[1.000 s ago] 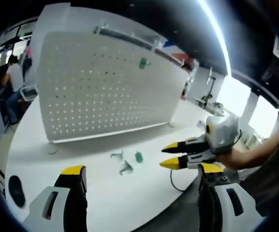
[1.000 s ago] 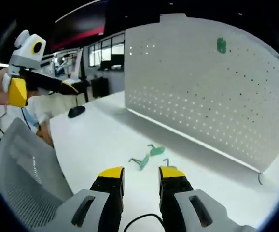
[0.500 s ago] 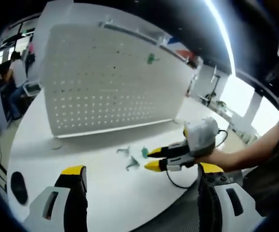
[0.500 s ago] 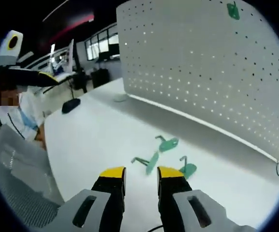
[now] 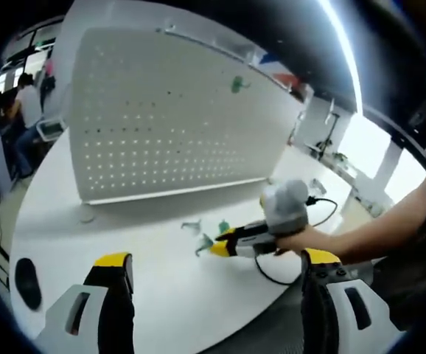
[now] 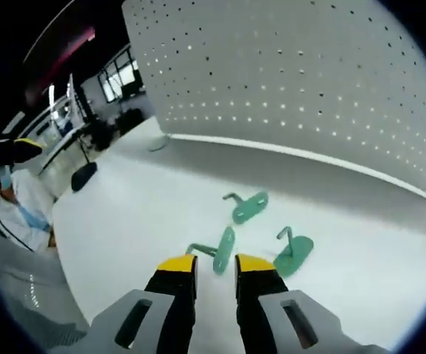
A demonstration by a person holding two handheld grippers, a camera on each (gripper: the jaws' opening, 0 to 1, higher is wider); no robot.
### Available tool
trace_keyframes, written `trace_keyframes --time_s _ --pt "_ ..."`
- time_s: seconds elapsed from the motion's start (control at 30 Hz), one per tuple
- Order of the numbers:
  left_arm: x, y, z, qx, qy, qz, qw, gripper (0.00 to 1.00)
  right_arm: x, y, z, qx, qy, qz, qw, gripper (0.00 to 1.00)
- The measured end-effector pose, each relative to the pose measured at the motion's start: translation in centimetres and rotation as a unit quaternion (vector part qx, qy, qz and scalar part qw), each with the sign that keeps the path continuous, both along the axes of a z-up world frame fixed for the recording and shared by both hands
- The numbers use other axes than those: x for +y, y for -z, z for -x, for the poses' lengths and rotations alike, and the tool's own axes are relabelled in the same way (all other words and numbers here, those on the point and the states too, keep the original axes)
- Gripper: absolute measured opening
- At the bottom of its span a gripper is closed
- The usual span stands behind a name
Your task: Insert the hook assembly into the mounting plate slot until the hook locks in place.
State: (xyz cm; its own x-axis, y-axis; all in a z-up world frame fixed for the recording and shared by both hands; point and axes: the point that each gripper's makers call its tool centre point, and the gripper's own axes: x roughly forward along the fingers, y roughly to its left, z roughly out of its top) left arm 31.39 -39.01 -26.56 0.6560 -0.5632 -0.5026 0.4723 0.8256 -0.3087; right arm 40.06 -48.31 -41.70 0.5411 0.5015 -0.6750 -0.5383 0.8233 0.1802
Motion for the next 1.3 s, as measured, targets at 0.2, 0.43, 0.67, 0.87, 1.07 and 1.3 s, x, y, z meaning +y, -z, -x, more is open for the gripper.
trace_keyframes --time_s 0.2,0.43,0.67,0.87,1.07,1.3 --pt "-0.4 0.0 -0.1 0.001 0.007 0.0 1.0 0.96 -0.1 0.7 -0.1 0.01 0.018 -0.006 0.9998 0.17" --pt "-0.6 0.0 -0.4 0.0 0.009 0.0 1.0 0.95 -0.9 1.1 -0.3 0.012 0.046 -0.012 0.9988 0.1" --pt "-0.7 0.2 -0.4 0.004 0.008 0.002 1.0 0.95 -1.4 1.3 -0.4 -0.016 0.024 0.019 0.9994 0.02" --pt "-0.5 0.5 -0.4 0.007 0.007 0.003 0.9999 0.94 -1.5 0.7 -0.4 -0.022 0.009 0.021 0.9995 0.01" --pt "-0.9 0.2 -0.4 0.003 0.013 0.004 0.9999 0.95 -1.7 0.1 -0.7 -0.028 0.002 0.024 0.9993 0.01" --pt "-1.0 -0.6 -0.4 -0.015 0.016 0.014 0.9996 0.95 -1.7 -0.4 -0.5 -0.029 -0.005 0.032 0.9991 0.01"
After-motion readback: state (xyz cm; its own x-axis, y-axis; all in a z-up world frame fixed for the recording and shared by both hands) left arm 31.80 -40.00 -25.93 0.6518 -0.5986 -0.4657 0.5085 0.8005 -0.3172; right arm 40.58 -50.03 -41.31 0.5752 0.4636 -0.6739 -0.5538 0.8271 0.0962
